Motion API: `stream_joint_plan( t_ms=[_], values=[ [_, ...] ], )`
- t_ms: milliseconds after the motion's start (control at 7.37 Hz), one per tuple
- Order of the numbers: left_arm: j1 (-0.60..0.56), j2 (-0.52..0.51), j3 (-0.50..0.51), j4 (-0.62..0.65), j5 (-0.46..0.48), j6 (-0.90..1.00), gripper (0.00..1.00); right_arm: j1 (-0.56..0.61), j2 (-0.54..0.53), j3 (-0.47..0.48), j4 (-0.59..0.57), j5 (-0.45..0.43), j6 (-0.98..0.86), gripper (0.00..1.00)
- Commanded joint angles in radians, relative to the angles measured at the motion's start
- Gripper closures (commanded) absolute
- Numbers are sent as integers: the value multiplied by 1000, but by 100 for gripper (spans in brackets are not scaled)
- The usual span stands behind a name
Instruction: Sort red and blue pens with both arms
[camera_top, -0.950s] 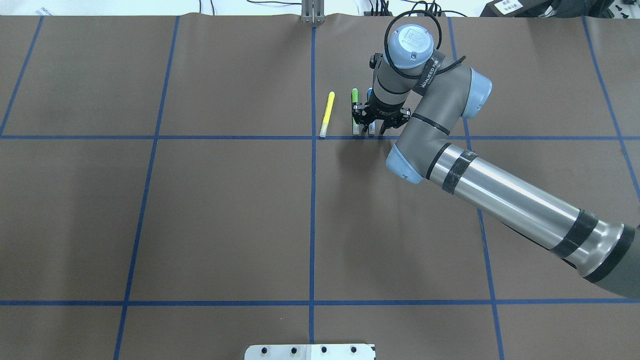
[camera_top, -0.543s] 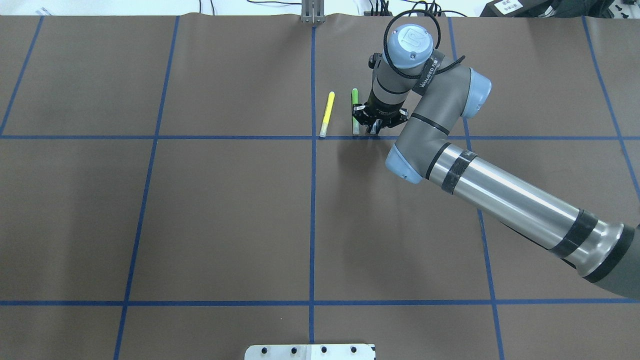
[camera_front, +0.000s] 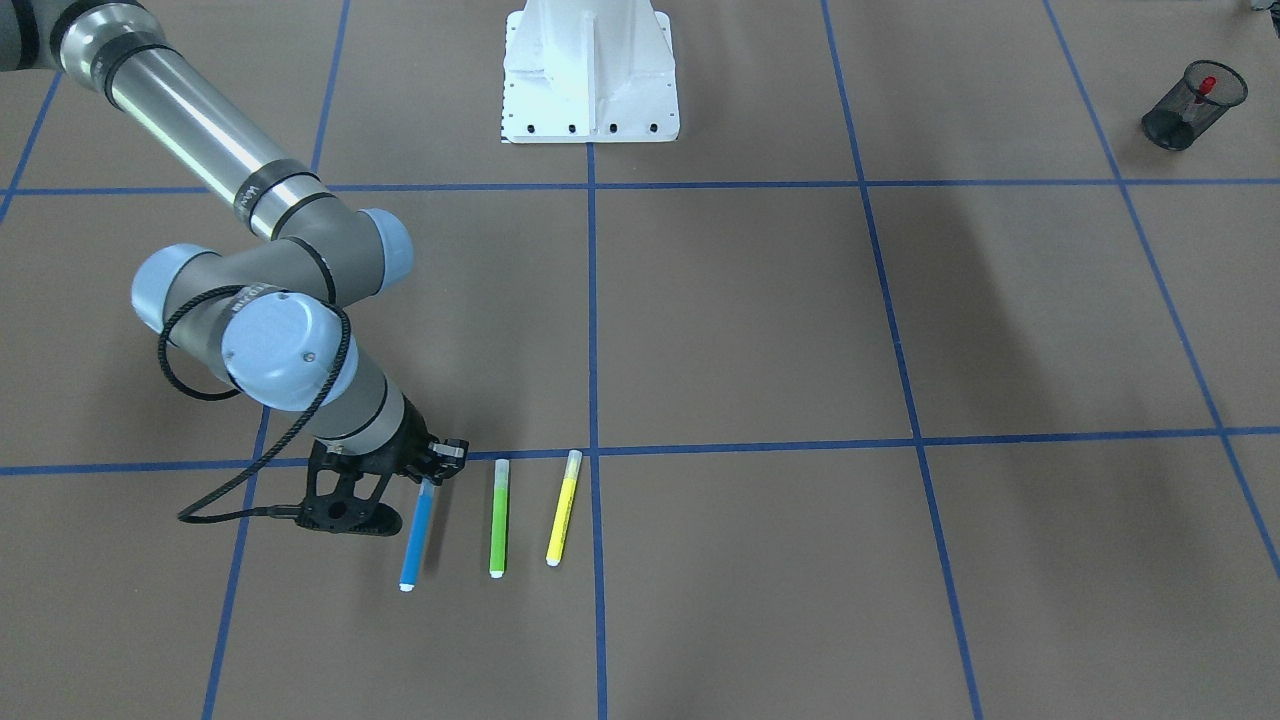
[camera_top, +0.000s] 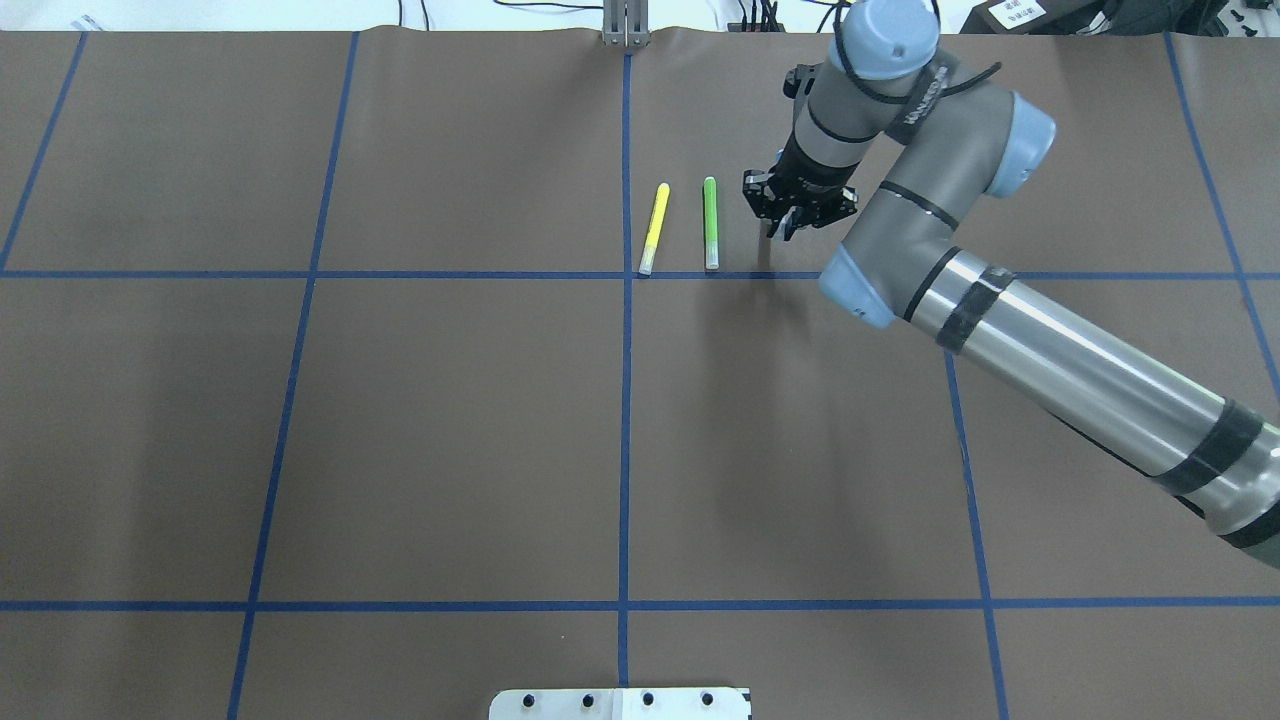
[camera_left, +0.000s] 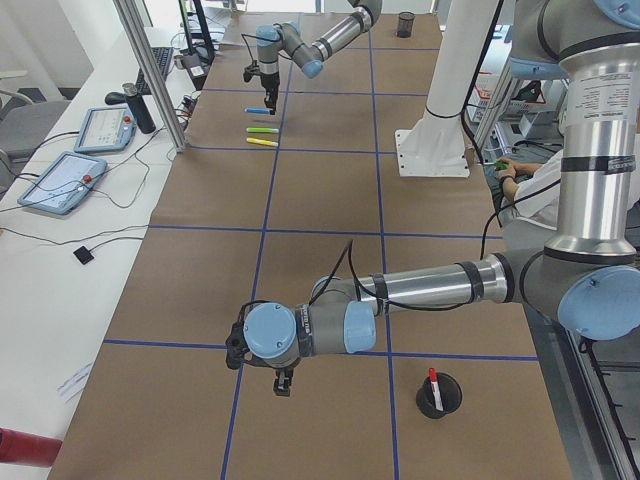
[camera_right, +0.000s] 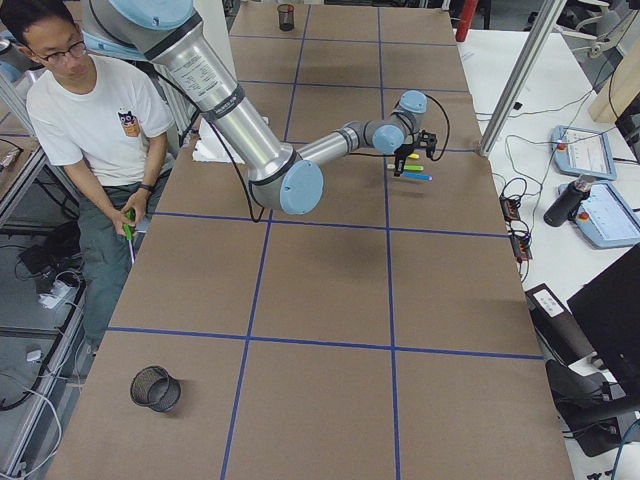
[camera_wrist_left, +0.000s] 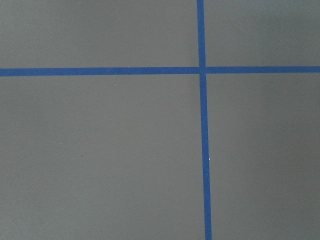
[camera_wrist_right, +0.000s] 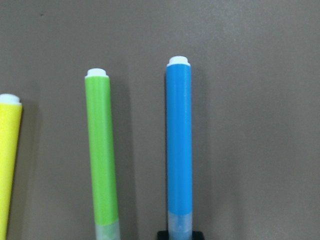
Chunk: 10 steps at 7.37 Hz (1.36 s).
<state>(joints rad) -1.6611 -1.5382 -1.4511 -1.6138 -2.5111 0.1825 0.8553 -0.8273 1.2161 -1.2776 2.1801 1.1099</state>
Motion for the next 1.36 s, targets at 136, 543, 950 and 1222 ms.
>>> stream_joint_plan(
  t_ms=[136,543,950,1222],
  values=[
    [0,0,1,-1,0,-2,0,181,-207,123,-11,229,-19,100],
    [0,-2,0,0,0,-2,0,330,-410,156,-17,221,-371,100],
    [0,-2,-3,0,0,-2,0,479,-580,129,-92,156,-845,100],
    [0,-2,1,-1,0,-2,0,556,-619,143,-307,126,-1100,100]
  ],
)
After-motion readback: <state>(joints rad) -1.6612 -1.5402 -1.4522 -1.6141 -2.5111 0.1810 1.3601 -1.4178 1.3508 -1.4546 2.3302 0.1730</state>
